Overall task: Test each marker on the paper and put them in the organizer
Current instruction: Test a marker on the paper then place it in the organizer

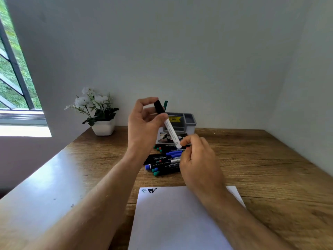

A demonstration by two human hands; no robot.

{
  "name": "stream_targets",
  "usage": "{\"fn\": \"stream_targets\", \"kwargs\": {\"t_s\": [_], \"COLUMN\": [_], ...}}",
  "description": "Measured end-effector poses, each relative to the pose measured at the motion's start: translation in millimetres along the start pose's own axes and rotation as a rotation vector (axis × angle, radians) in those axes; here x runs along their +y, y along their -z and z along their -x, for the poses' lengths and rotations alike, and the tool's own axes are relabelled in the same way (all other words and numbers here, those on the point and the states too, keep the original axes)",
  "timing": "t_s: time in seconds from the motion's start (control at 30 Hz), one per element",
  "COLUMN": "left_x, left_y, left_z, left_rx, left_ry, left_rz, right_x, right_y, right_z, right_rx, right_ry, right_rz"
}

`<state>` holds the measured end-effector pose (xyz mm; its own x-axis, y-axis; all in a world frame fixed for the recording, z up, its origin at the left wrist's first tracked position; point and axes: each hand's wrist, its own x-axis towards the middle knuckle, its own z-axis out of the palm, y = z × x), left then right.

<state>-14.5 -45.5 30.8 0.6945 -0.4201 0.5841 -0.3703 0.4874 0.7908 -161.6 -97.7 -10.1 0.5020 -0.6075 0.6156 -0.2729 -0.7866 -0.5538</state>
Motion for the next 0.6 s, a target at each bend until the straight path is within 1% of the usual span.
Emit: {"fn": "stream_targets", "kwargs": {"t_s": [0.1, 0.23, 0.4, 0.6], "left_x": [6, 4, -11, -34], "left_y": [-14, -32, -50, -61], "left_z": [-20, -57, -93, -109], "left_rx": [0.055, 0.069, 0.092, 0.024], "left_ry": [-0.104, -0.194, -0.213, -0.15], "left_rz": [-0.105, -0.201, -0.313, -0.425], "right_x": [-1, 0, 2, 3], "right_y": [-1, -4, -8, -9], "right_z": [1, 0, -1, -3], "right_rx": [-0.025, -0.094, -0.149, -0.176], "right_ry": [0.019, 0.032, 0.023, 0.038], "right_rz": [0.043, 0.079, 0.105, 0.092]}}
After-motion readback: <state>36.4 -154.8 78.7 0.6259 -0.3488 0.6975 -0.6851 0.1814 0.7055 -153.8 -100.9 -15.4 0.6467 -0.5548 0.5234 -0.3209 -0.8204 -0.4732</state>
